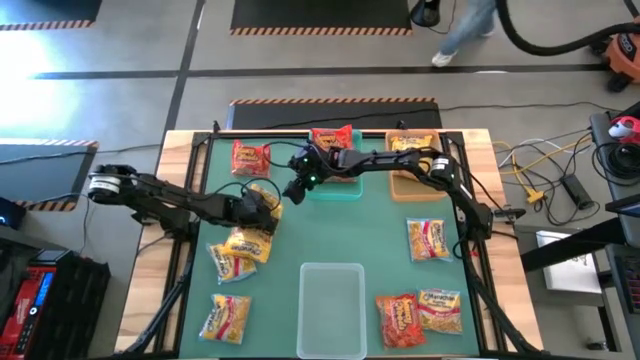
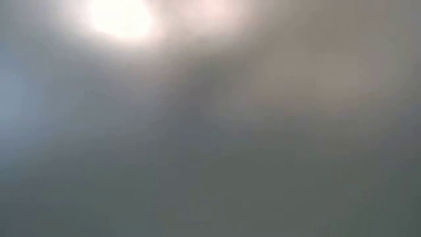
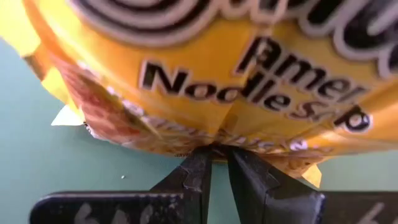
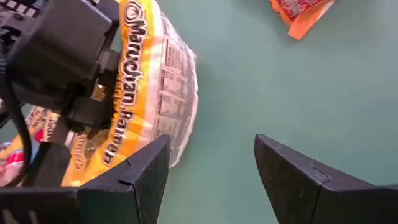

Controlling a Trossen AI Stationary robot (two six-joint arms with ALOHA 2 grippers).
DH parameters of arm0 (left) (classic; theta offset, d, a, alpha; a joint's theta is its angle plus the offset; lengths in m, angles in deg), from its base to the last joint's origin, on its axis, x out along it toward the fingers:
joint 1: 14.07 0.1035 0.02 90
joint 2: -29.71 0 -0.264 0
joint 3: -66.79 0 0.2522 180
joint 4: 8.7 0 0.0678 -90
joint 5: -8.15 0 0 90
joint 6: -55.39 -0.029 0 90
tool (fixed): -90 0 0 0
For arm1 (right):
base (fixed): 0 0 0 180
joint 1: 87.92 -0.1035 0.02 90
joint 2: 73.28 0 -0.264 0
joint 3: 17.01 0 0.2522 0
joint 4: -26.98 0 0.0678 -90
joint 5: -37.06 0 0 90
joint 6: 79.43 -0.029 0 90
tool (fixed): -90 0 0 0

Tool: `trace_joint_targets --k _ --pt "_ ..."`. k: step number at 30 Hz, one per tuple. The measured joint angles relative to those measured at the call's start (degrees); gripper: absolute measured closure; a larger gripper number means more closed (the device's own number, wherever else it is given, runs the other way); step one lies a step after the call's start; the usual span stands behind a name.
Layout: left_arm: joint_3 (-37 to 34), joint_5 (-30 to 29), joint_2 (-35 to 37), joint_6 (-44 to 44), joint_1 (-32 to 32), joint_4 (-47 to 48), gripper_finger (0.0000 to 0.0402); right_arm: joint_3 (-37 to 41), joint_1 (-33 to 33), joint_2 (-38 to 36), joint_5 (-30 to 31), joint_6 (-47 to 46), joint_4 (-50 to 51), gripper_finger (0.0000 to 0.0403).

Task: Sort Maruchan noodles
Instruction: Put the yellow noodle pack into the orange bin

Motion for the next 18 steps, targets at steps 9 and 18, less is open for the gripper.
trace_joint_targets --k 9,18 --pt "-0.1 -1.6 0.0 0.4 0.1 -1.7 0.0364 0.0 -1.8 0.0 -0.3 -0.1 -2.8 0.0181" --pt "-0.2 -1.7 0.0 1.4 0.1 -2.2 0.0364 0.0 -2.6 -0.1 -0.6 -0.8 -3.9 0.0181"
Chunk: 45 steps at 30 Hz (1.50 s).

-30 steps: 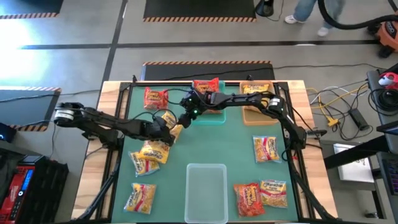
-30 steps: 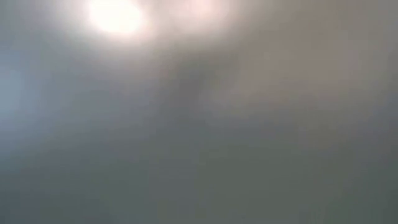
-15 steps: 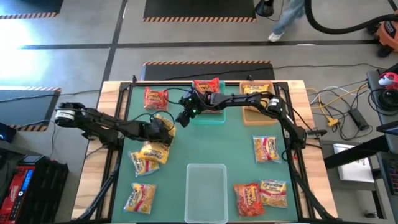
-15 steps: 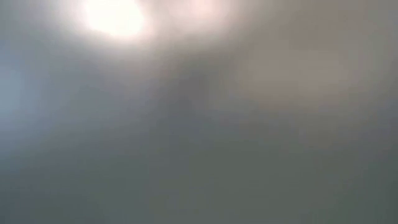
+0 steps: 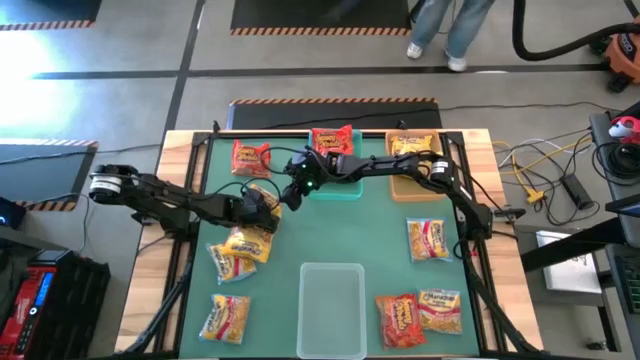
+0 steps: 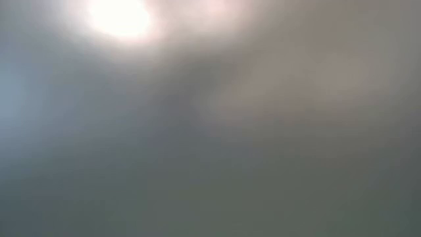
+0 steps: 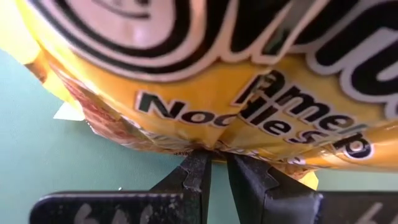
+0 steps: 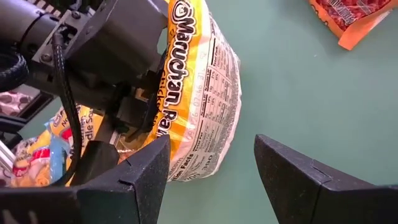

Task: Sort Maruchan noodles
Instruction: Put the yellow noodle pack into the orange bin

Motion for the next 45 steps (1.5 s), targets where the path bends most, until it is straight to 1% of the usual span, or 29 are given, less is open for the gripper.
trace_joint_targets --k 6,24,27,34,40,42,45 --pt "0.0 0.0 0.0 0.0 0.0 -0.1 0.0364 0.0 0.0 -0.5 -0.1 -0.3 -2.9 0.0181" --pt "-0.2 -0.4 0.1 -0.1 -0.1 -0.3 0.0364 -0.2 -1.6 -0.4 1.3 0.3 -2.6 0.0181" --pt "-0.2 -0.4 0.1 0.0 -0.1 -0.4 0.0364 -0.2 -2.0 -0.4 3.7 1.6 -2.6 0.0181" --pt "-0.2 -0.7 0.1 0.0 -0.1 -0.9 0.0364 -0.2 -2.6 -0.4 4.5 2.6 -2.6 0.0181" --pt "-0.2 -0.8 0.0 0.0 0.0 -1.1 0.0364 0.0 -3.1 -0.3 7.9 3.3 -2.5 0.0181" --pt "-0.2 -0.8 0.0 -0.1 0.0 -1.2 0.0364 0.0 -3.3 -0.3 10.0 3.5 -2.5 0.0182" --pt "-0.2 -0.8 0.0 -0.3 0.0 -1.3 0.0364 0.0 -3.4 0.4 10.6 3.5 -3.3 0.0182"
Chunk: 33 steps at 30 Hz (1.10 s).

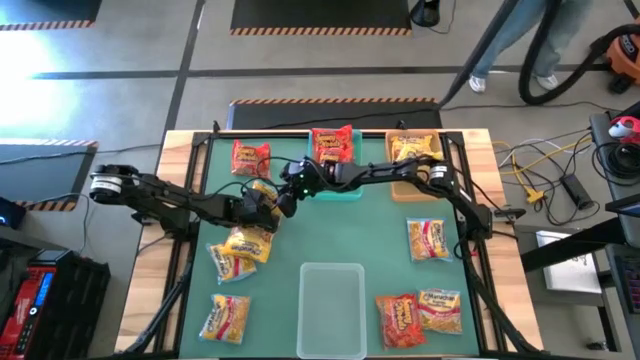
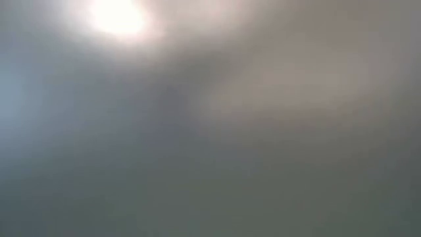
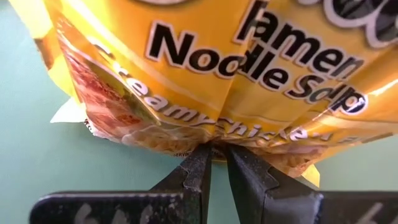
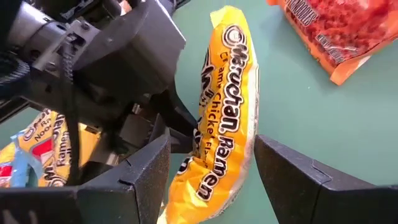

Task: Sort Maruchan noodles
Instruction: Put the yellow noodle pack into the orange bin

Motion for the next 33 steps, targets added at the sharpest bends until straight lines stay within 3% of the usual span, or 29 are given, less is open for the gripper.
trace_joint_targets --k 11,24,33 --pt "-0.1 0.0 0.0 -0.3 0.0 0.0 0.0364 0.0 -0.6 2.5 -0.4 -2.5 -2.4 0.0190" --pt "1.1 0.2 0.0 -0.2 0.0 0.5 0.0364 0.0 -0.4 2.7 -0.2 -3.3 -2.2 0.0306" --pt "1.0 -1.9 6.5 2.3 -1.7 2.0 0.0364 0.0 -0.2 2.4 -0.3 -3.5 -1.7 0.0317"
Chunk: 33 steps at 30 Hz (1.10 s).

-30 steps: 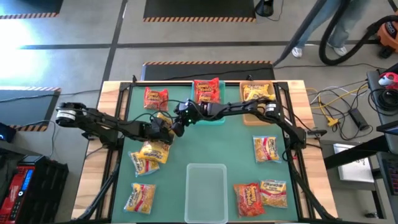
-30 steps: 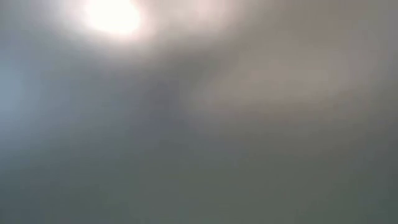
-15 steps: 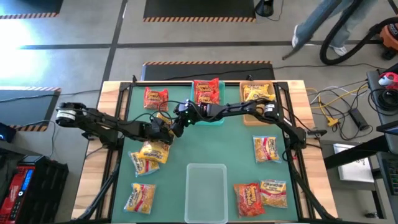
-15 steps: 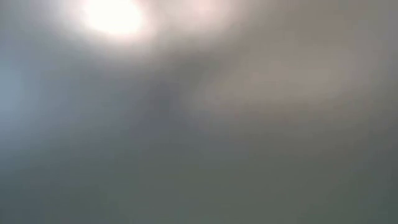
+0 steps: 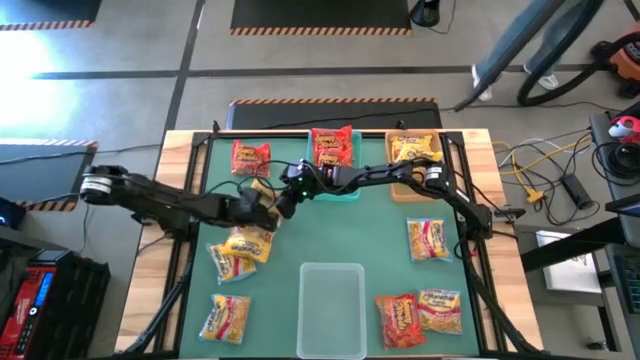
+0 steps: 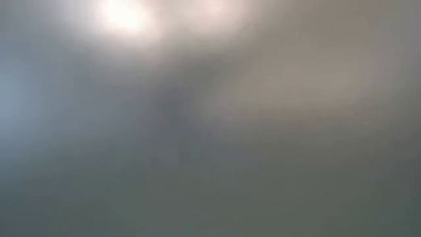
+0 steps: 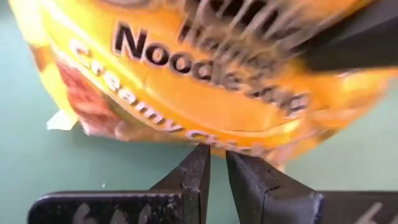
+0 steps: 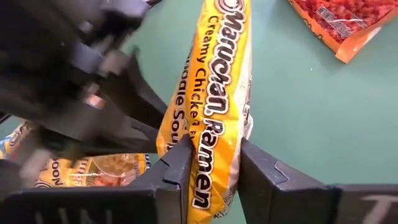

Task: Sort Maruchan noodles
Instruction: Put the yellow noodle pack into the orange bin

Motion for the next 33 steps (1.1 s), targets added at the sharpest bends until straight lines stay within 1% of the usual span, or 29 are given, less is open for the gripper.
trace_joint_targets --k 3,6,10,15,20,24,29,33 --pt "-0.4 -1.5 4.9 0.5 -1.5 2.0 0.0364 0.1 0.3 -0.5 -0.3 0.1 0.4 0.0329" --pt "-0.4 -1.7 9.9 0.6 -2.5 4.1 0.0364 0.1 0.7 -1.0 -0.3 0.3 0.3 0.0343" --pt "-0.4 -1.8 15.0 0.7 -3.0 8.2 0.0364 0.1 1.1 -1.0 -0.4 0.4 0.2 0.0361" --pt "-0.5 -2.7 20.1 1.1 -3.0 10.0 0.0364 0.1 1.3 -1.1 -0.8 0.4 0.0 0.0373" --pt "-0.5 -3.1 24.0 0.8 -3.0 10.7 0.0364 0.1 2.1 -2.0 -3.6 -0.9 0.0 0.0375" --pt "-0.5 -3.1 26.3 0.6 -3.0 11.1 0.0364 0.1 2.7 -3.8 -3.9 -0.3 0.4 0.0375" --pt "-0.5 -3.2 28.5 -0.3 -3.0 11.4 0.0364 0.1 4.9 -7.8 -5.2 3.4 5.8 0.0376" --pt "-0.5 -4.4 29.0 -1.3 -3.0 11.4 0.0364 0.1 7.4 -12.1 -5.2 6.5 11.2 0.0376"
